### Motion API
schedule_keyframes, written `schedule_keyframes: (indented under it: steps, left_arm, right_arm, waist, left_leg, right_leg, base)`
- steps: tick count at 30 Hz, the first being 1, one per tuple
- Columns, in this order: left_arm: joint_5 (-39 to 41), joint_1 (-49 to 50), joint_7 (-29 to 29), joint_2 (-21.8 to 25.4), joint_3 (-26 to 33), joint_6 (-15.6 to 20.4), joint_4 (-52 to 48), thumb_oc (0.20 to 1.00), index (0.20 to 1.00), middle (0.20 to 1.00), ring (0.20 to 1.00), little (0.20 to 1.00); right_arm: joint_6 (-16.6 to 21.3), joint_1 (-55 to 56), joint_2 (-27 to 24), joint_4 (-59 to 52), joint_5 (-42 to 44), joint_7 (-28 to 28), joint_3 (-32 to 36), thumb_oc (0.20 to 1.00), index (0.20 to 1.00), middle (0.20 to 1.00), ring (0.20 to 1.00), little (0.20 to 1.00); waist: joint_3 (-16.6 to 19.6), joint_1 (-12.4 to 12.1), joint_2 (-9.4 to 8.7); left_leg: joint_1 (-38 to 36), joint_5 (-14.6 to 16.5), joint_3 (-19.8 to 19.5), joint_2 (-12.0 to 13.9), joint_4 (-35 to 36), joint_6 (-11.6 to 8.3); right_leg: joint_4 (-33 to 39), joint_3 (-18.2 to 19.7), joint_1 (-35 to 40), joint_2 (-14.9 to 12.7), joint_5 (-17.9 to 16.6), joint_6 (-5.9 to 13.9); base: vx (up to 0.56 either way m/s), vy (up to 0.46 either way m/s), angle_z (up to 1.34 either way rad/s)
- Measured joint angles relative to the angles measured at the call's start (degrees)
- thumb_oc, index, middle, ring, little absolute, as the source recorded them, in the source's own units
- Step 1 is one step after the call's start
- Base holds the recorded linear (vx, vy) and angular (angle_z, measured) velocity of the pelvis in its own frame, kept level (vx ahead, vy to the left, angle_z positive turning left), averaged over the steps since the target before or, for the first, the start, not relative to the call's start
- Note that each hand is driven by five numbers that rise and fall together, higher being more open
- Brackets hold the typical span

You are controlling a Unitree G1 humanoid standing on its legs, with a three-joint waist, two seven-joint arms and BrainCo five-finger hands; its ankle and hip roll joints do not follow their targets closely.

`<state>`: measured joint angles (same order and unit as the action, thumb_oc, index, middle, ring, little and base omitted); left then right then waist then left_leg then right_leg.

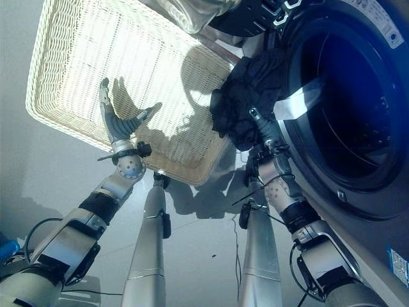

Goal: Put the clothes into the washing machine.

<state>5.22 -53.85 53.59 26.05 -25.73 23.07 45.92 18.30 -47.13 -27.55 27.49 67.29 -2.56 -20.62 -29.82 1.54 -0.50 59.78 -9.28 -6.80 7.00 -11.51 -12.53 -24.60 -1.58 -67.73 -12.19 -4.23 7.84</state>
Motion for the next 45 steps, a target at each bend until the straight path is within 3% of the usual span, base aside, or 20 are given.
schedule_keyframes:
  steps: [3,5,10,13,17,21,22,24,26,28,31,33,36,40,41,45]
  left_arm:
    - [0.0,0.2,-0.7,2.9,0.2,1.5,1.6,1.000,1.000,1.000,1.000,1.000]
    - [0.1,0.4,-0.7,4.4,1.3,1.6,3.0,1.000,1.000,1.000,1.000,1.000]
    - [0.1,-0.1,-1.7,4.8,1.1,4.3,5.1,1.000,1.000,1.000,1.000,1.000]
    - [0.1,-0.5,-1.9,4.8,1.1,4.6,5.2,1.000,1.000,1.000,1.000,1.000]
    - [0.6,-1.9,-2.6,4.8,0.9,5.9,7.0,1.000,1.000,1.000,1.000,1.000]
    - [0.7,-2.5,-2.8,5.4,-0.4,6.4,7.0,1.000,1.000,1.000,1.000,1.000]
    - [0.7,-1.9,-2.8,6.0,-1.5,6.4,6.8,1.000,1.000,1.000,1.000,1.000]
    - [0.6,0.1,-2.7,6.9,-1.8,6.5,3.7,1.000,1.000,1.000,1.000,1.000]
    - [0.6,4.0,-2.3,8.9,-1.8,7.0,0.0,1.000,1.000,1.000,1.000,1.000]
    - [0.6,6.6,-2.3,10.3,-1.8,7.0,-0.8,1.000,1.000,1.000,1.000,1.000]
    - [0.8,7.1,-2.6,11.6,-1.4,7.0,-1.4,1.000,1.000,1.000,1.000,1.000]
    - [1.5,6.0,-3.2,12.1,-1.4,7.0,-1.4,1.000,1.000,1.000,1.000,1.000]
    - [3.1,3.7,-4.9,12.9,-1.4,7.0,-1.3,1.000,1.000,1.000,1.000,1.000]
    - [3.5,1.2,-5.9,13.1,-2.6,7.0,-1.1,1.000,1.000,1.000,1.000,1.000]
    - [3.9,1.0,-6.3,13.1,-2.7,6.7,-1.0,1.000,1.000,1.000,1.000,1.000]
    - [4.6,0.5,-6.4,13.1,-3.0,6.1,-1.0,1.000,1.000,1.000,1.000,1.000]
  right_arm:
    - [2.7,0.9,-0.2,1.3,8.0,5.6,7.7,0.200,0.200,0.200,0.200,0.200]
    - [7.0,-0.3,-0.8,4.9,15.0,5.7,11.8,0.200,0.200,0.200,0.200,0.200]
    - [10.1,-3.4,-2.9,14.4,26.5,5.0,15.7,0.200,0.200,0.200,0.200,0.200]
    - [10.1,-3.4,-2.9,15.3,26.8,4.0,15.5,0.200,0.200,0.200,0.200,0.200]
    - [7.8,-8.2,-4.1,27.1,23.1,-4.6,14.9,0.200,0.200,0.200,0.200,0.200]
    - [4.7,-11.6,-7.9,31.6,18.8,-12.0,13.4,0.200,0.200,0.200,0.200,0.200]
    - [3.7,-15.6,-11.3,34.5,16.8,-17.6,10.5,0.369,0.369,0.369,0.369,0.369]
    - [4.6,-18.5,-15.2,33.7,15.6,-23.5,8.9,1.000,1.000,1.000,1.000,1.000]
    - [10.6,-19.3,-16.4,29.8,12.9,-28.4,8.5,1.000,1.000,1.000,1.000,1.000]
    - [13.3,-18.9,-16.9,26.1,7.7,-34.3,8.6,1.000,1.000,1.000,1.000,1.000]
    - [14.2,-18.7,-18.3,24.8,2.1,-43.0,8.6,1.000,1.000,1.000,1.000,1.000]
    - [14.0,-18.5,-18.4,26.1,1.3,-44.9,8.7,1.000,1.000,1.000,1.000,1.000]
    - [10.9,-19.0,-18.4,29.2,-0.3,-45.1,8.6,1.000,1.000,1.000,1.000,1.000]
    - [-0.7,-20.8,-19.1,36.5,-10.4,-44.9,1.5,1.000,1.000,1.000,1.000,1.000]
    - [-6.2,-21.2,-19.3,37.0,-16.3,-45.1,0.0,1.000,1.000,1.000,1.000,1.000]
    - [-14.7,-22.6,-20.7,36.8,-28.3,-46.3,-7.2,1.000,1.000,1.000,1.000,1.000]
  waist:
    - [-0.2,0.6,-0.51]
    - [-0.2,1.1,-0.52]
    - [-0.2,1.4,-0.52]
    - [-0.2,1.6,-0.52]
    - [-0.2,1.2,-0.51]
    - [-0.2,0.3,-0.52]
    - [-0.2,-0.3,-0.51]
    - [-0.2,-1.1,-0.52]
    - [-0.2,-1.4,-0.52]
    - [-0.2,-1.0,-0.55]
    - [-0.5,-1.1,-1.04]
    - [-0.6,-1.1,-1.21]
    - [-0.6,-1.5,-1.24]
    - [-0.6,-2.0,-1.24]
    - [-0.6,-2.1,-1.24]
    - [-0.6,-2.2,-1.24]
  left_leg:
    - [0.0,0.1,0.4,0.5,0.1,0.00]
    - [0.0,0.2,0.6,0.5,0.1,0.17]
    - [-0.1,0.3,0.5,0.8,0.1,0.11]
    - [-0.1,0.3,0.5,0.8,0.1,0.11]
    - [-0.1,0.3,0.7,0.8,-0.2,0.13]
    - [-0.1,0.3,0.6,0.9,-0.5,0.13]
    - [-0.1,0.3,0.5,1.0,-0.9,0.12]
    - [0.0,0.3,0.2,1.4,-0.9,0.06]
    - [0.0,0.4,0.0,1.8,-0.7,-0.09]
    - [0.2,0.5,0.1,1.8,-0.4,0.19]
    - [0.9,0.4,0.1,1.7,-0.7,0.16]
    - [1.0,0.5,0.0,1.6,-1.1,0.23]
    - [1.0,0.5,-0.3,1.6,-1.3,0.24]
    - [0.9,0.5,-0.6,1.6,-1.4,0.26]
    - [1.0,0.4,-0.6,1.5,-1.4,0.31]
    - [1.0,0.4,-1.0,1.5,-1.4,0.35]
  right_leg:
    - [2.0,0.0,0.7,0.5,-1.1,-0.09]
    - [3.1,0.0,1.1,0.6,-1.6,0.07]
    - [3.6,0.0,1.5,0.9,-1.8,-0.04]
    - [3.9,0.0,1.6,1.0,-2.0,-0.07]
    - [4.8,0.0,2.0,1.0,-2.7,0.01]
    - [4.8,0.0,2.2,1.1,-3.0,-0.15]
    - [4.9,0.0,2.4,1.2,-3.1,-0.10]
    - [5.6,-0.4,2.8,1.6,-3.4,-0.22]
    - [7.3,-0.8,3.5,2.1,-4.2,-0.33]
    - [8.6,-0.8,3.8,2.1,-4.9,-0.13]
    - [9.6,-0.8,3.9,2.2,-5.5,-0.07]
    - [9.7,-0.7,4.1,2.1,-5.7,-0.25]
    - [9.7,-0.9,4.3,2.1,-6.0,-0.37]
    - [9.7,-1.2,4.6,2.1,-5.9,-0.23]
    - [9.7,-1.2,4.6,2.1,-5.8,-0.01]
    - [9.6,-1.4,4.6,2.0,-5.8,-0.01]
  base:
    - [-0.01,-0.009,-0.11]
    - [0.00,-0.007,-0.05]
    - [0.00,-0.001,-0.01]
    - [0.00,0.000,0.00]
    - [0.00,0.000,0.00]
    - [-0.01,-0.072,-0.01]
    - [-0.02,-0.121,-0.02]
    - [-0.03,-0.075,-0.05]
    - [-0.04,-0.028,-0.06]
    - [-0.02,-0.008,-0.01]
    - [0.00,0.000,0.00]
    - [0.00,0.000,0.00]
    - [0.00,0.000,0.00]
    - [0.00,0.000,0.00]
    - [0.00,0.000,0.00]
    - [0.00,0.000,0.01]
